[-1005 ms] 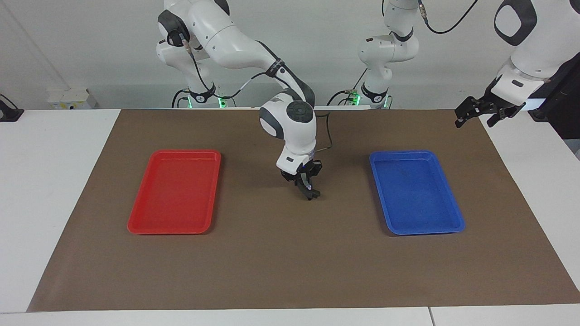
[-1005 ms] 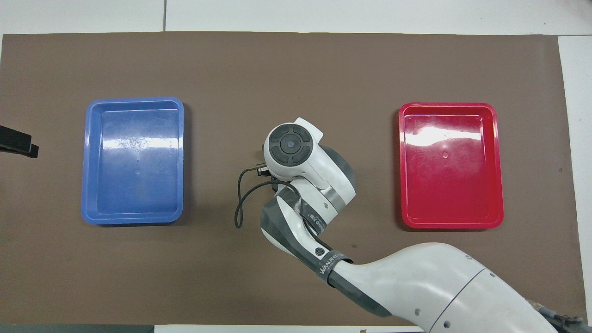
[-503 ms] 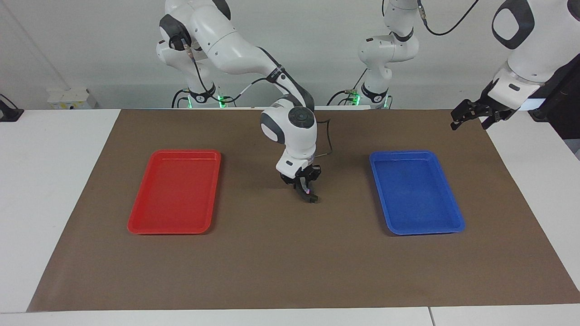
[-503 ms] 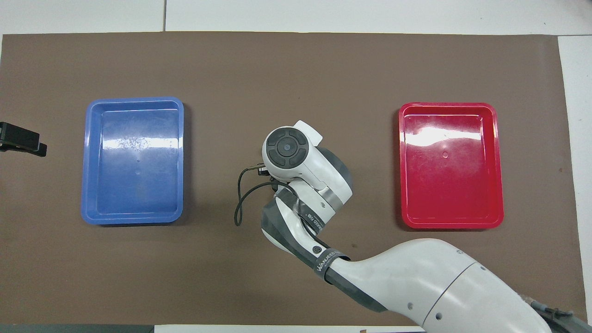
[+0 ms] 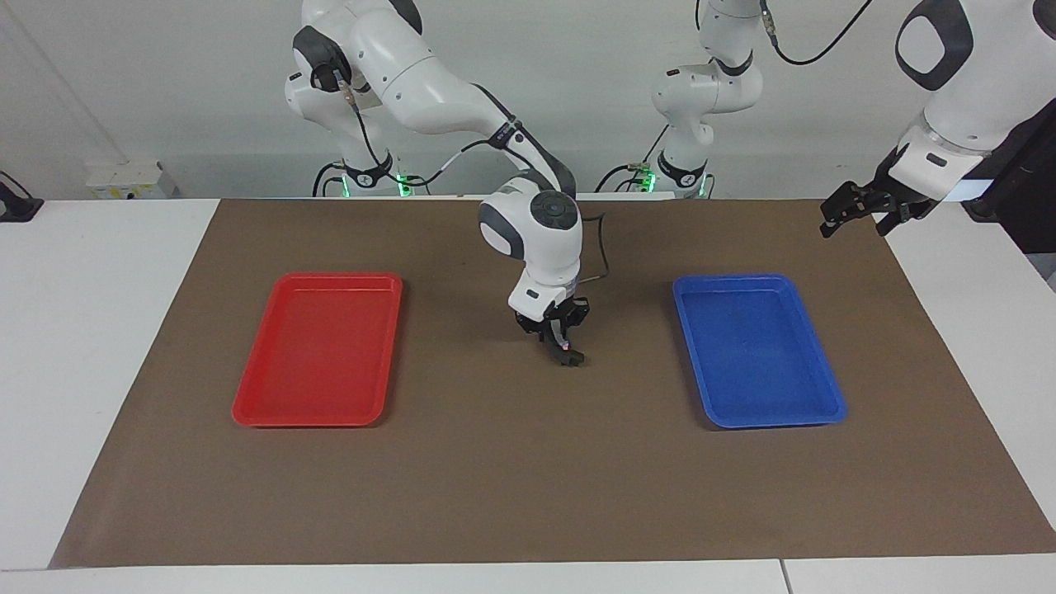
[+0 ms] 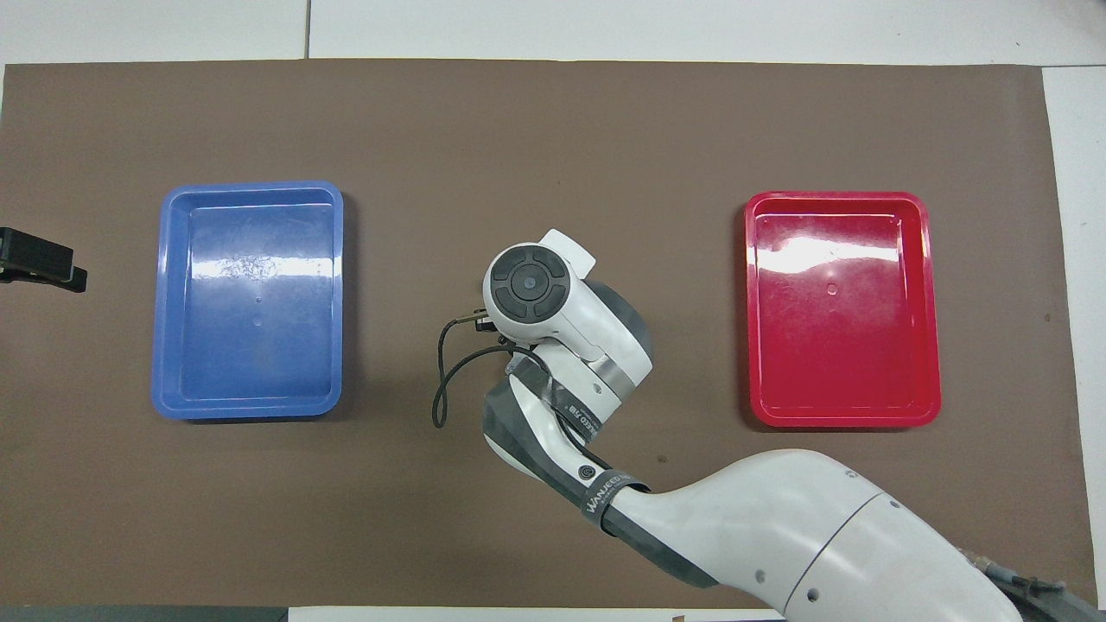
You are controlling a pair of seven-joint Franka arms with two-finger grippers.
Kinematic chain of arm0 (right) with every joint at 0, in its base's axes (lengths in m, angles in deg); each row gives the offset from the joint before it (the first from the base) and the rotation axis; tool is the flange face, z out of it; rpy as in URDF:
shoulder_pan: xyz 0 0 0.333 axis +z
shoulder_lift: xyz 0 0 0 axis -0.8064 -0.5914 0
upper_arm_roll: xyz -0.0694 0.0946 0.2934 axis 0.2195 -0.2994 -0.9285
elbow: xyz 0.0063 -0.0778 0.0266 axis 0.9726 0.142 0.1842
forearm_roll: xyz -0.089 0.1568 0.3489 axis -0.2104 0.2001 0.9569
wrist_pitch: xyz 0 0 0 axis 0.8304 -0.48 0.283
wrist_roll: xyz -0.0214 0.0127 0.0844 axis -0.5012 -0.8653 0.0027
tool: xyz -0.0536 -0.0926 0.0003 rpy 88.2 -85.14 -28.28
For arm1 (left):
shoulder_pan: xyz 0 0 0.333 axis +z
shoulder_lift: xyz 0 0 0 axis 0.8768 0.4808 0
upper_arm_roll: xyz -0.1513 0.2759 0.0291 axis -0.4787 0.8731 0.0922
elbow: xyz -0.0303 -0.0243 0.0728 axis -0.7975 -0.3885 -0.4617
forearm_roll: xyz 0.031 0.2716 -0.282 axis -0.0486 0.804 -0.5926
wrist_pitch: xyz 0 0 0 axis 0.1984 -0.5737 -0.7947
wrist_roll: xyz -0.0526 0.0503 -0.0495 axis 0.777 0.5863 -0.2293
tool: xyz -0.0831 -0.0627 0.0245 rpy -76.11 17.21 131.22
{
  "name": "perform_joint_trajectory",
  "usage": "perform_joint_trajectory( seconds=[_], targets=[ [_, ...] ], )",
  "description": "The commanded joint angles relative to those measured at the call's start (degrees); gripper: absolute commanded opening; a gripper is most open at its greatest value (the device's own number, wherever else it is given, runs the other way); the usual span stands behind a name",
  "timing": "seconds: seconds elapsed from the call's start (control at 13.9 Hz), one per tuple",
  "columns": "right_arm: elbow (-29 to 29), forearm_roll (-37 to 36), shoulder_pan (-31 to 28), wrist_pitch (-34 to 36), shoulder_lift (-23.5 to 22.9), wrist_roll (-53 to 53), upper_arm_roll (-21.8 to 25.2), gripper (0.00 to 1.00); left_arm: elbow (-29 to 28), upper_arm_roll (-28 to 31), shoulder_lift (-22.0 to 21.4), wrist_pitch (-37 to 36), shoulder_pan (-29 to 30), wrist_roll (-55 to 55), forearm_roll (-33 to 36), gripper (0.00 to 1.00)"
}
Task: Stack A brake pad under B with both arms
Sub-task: 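Hold the curved pad above the small pad with the right gripper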
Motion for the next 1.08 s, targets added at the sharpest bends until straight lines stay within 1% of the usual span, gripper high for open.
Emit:
perform_joint_trajectory(
  seconds=[0.0,0.14,0.22,0.29,0.36,0.43,0.5,0.57,0.65,0.79,0.93,1.01],
  targets=[
    [1.5,-1.4,-0.5,-2.1,0.2,1.7,-0.3,0.00,-1.5,-0.3,-1.2,0.8,0.7,0.6,-0.5,1.00],
    [1.6,-1.4,-0.6,-2.1,0.2,2.0,-0.3,0.00,-1.5,-0.3,-1.2,0.8,0.6,0.6,-0.5,1.00],
    [1.7,-1.4,-0.9,-2.1,0.2,2.0,-0.3,0.02,-1.5,-0.3,-1.2,0.8,0.6,0.6,-0.5,1.00],
    [2.0,-1.4,-1.1,-2.2,0.1,2.0,-0.3,0.08,-1.5,-0.3,-1.2,0.8,0.7,0.6,-0.5,1.00],
    [2.2,-1.4,-1.1,-2.1,0.2,2.0,-0.3,0.19,-1.5,-0.3,-1.2,0.8,0.7,0.6,-0.5,1.00],
    [2.2,-1.4,-1.1,-1.8,0.2,2.1,-0.3,0.53,-1.5,-0.3,-1.2,0.8,0.7,0.6,-0.5,1.00],
    [2.1,-1.4,-0.9,-1.0,0.5,2.3,-0.2,0.97,-1.5,-0.3,-1.2,0.8,0.7,0.6,-0.5,1.00],
    [1.9,-1.4,-1.0,0.0,0.5,3.0,-0.3,0.99,-1.5,-0.3,-1.2,0.8,0.7,0.6,-0.5,1.00],
    [2.0,-1.4,-1.0,0.4,1.0,3.1,-0.3,0.99,-1.5,-0.3,-1.2,0.8,0.6,0.6,-0.5,1.00],
    [1.8,-1.4,-1.5,3.0,3.4,2.6,-0.5,0.99,-1.5,-0.2,-1.2,0.8,0.7,0.6,-0.5,1.00],
    [2.0,-1.0,-2.3,5.5,7.2,3.2,-0.5,0.99,-1.5,-0.3,-1.2,0.8,0.7,0.6,-0.5,1.00],
    [2.1,-1.0,-3.8,6.4,9.1,3.4,-0.4,0.99,-1.5,-0.3,-1.2,0.8,0.6,0.6,-0.5,1.00]
  ],
)
